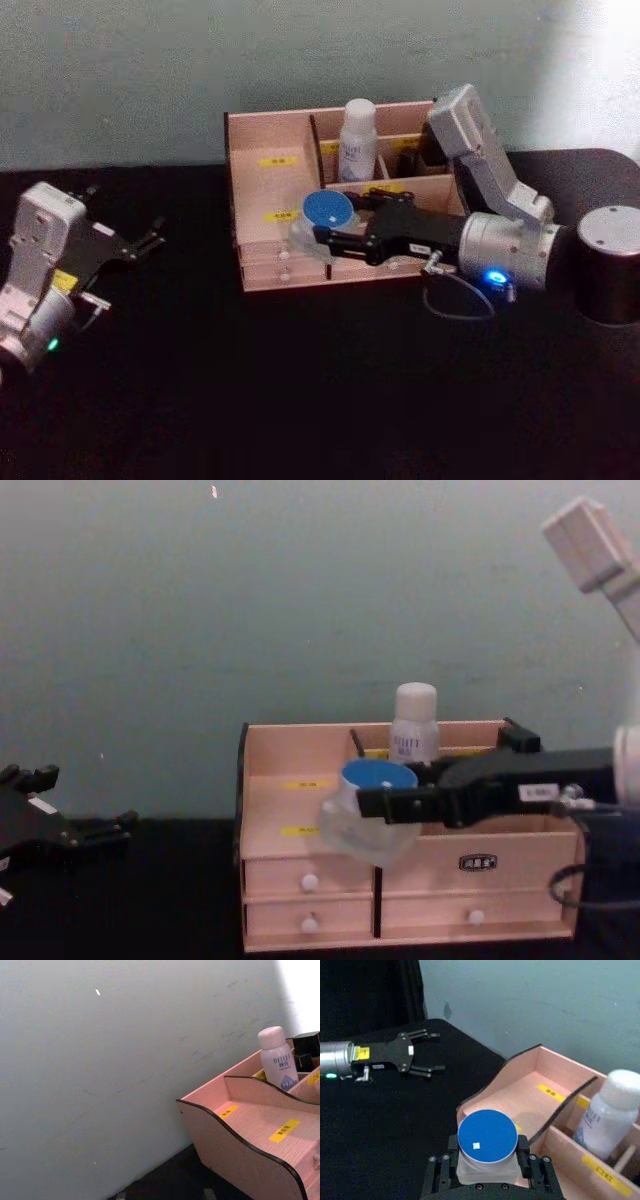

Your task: Pick up the facial cleanser and watermelon frost from the table and place them into the tiered storage box.

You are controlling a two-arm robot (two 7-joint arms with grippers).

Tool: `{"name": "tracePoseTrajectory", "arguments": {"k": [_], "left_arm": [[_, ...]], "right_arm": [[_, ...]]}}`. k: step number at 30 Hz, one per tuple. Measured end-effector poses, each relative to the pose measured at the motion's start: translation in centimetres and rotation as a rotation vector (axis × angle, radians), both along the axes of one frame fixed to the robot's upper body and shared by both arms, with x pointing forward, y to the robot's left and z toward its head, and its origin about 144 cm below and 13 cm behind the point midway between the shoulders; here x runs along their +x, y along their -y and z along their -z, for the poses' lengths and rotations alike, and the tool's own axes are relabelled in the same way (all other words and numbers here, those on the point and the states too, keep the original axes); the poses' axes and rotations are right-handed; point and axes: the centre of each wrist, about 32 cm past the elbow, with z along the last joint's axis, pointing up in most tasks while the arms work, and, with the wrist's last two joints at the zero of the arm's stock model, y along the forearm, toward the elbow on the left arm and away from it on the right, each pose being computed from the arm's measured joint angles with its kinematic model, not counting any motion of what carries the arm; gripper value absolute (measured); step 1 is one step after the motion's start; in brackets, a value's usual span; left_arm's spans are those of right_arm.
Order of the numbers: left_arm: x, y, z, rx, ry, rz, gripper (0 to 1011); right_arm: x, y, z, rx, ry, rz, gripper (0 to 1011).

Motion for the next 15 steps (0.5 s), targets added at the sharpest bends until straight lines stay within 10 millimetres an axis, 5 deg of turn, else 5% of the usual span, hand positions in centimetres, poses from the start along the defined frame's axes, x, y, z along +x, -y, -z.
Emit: {"name": "tracePoseTrajectory", "arguments": {"k": [15], "left_arm": [[0.0,0.0,0.0,0.000,0.000,0.000,1001]], "right_arm": [[3.2,-2.2,-0.2,0.008,-0.015,-0.013,699]]}}
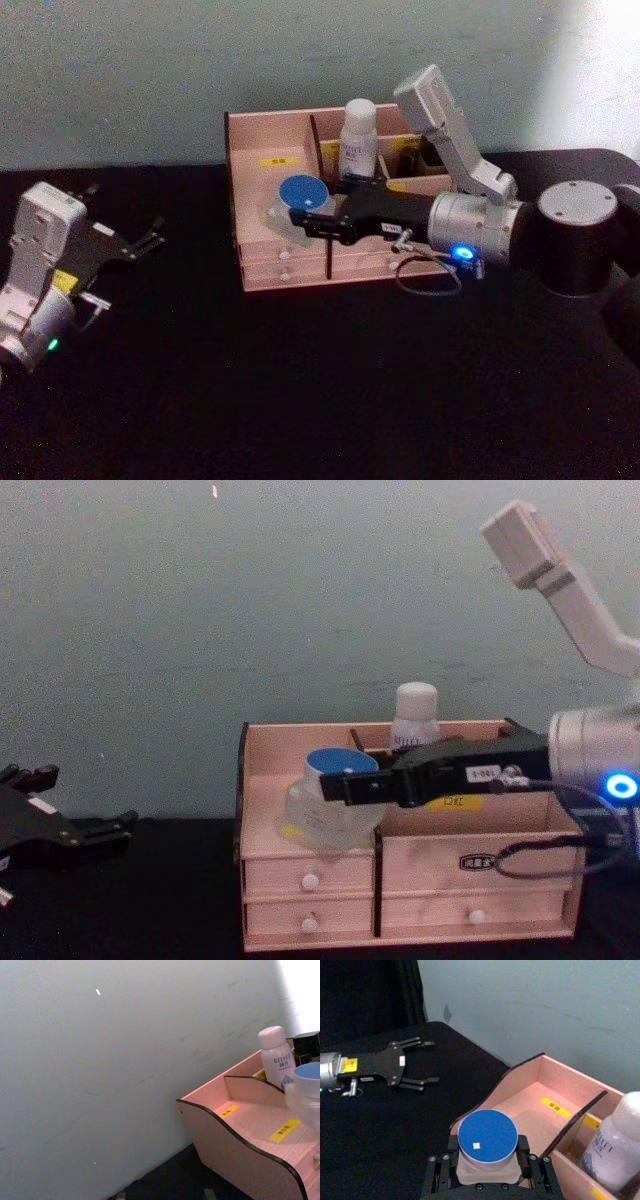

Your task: Pick up the facial cleanser and watermelon frost from the table and place them into the tiered storage box.

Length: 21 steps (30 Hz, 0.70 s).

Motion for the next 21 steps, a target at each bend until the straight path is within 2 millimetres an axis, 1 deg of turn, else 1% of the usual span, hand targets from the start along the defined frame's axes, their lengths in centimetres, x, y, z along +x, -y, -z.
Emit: {"name": "tracePoseTrajectory", "arguments": {"k": [11,21], "left_arm": [[0.0,0.0,0.0,0.000,0.000,0.000,1001],[0.0,0.0,0.0,0.000,0.000,0.000,1001]], "right_arm": [[2.2,-1.2,0.3,0.012,-0.012,0.002,699],[3.7,-2.1,0.7,-0.003,-0.021,0.022,699]]}}
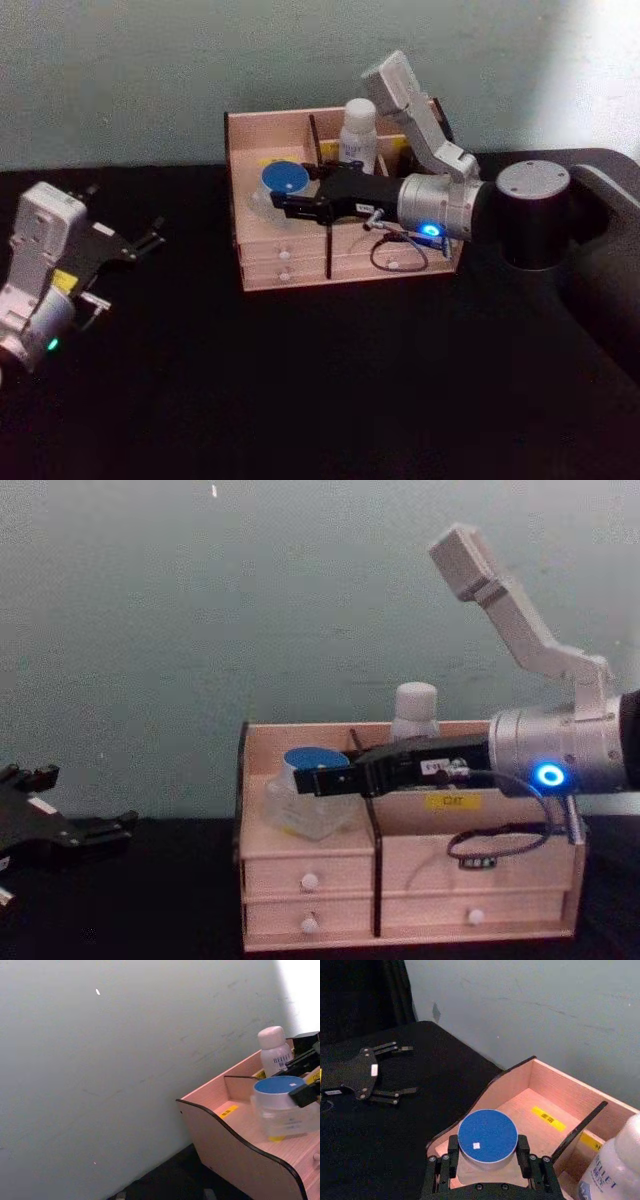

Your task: Pick up the facial cleanser and watermelon frost from the table and place them into the tiered storage box.

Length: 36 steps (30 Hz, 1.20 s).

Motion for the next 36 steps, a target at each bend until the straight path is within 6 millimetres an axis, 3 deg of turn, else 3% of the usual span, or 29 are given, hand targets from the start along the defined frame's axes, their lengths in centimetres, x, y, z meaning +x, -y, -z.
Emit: {"name": "tracePoseTrajectory", "arguments": {"k": [36], "left_arm": [[0.0,0.0,0.0,0.000,0.000,0.000,1001]], "right_arm": [[1.1,-0.7,0.4,0.003,-0.039,0.048,699]]}}
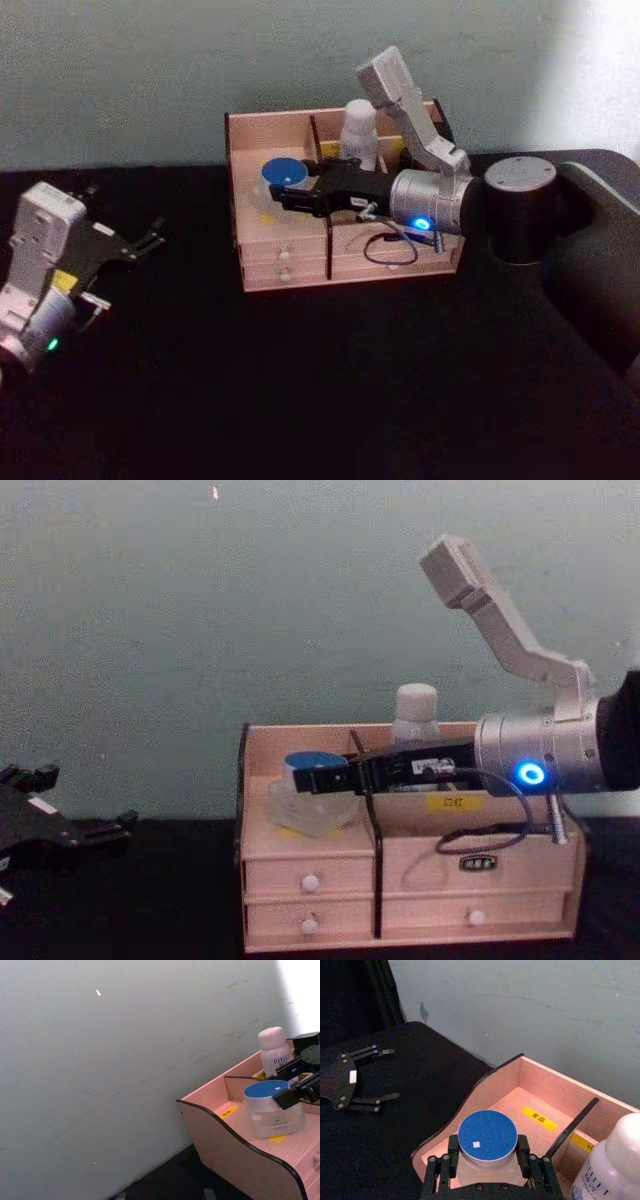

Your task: Pick up the facial cleanser and watermelon frost from the table and place them into the tiered storage box.

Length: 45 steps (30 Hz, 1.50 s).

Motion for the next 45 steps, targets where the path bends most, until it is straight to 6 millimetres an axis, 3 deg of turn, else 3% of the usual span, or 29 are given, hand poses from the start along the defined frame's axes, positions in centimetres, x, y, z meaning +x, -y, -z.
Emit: {"name": "tracePoseTrajectory", "arguments": {"k": [9,22,45], "left_arm": [[0.00,0.00,0.00,0.000,0.000,0.000,1001],[0.00,0.00,0.00,0.000,0.000,0.000,1001],[0.00,0.00,0.00,0.000,0.000,0.000,1001]], "right_arm": [[-0.02,0.01,0.02,-0.001,0.001,-0.001,700],[-0.04,0.04,0.07,-0.004,-0.002,-0.001,1002],[-0.54,0.24,-0.44,0.012,0.031,-0.006,1003]]}}
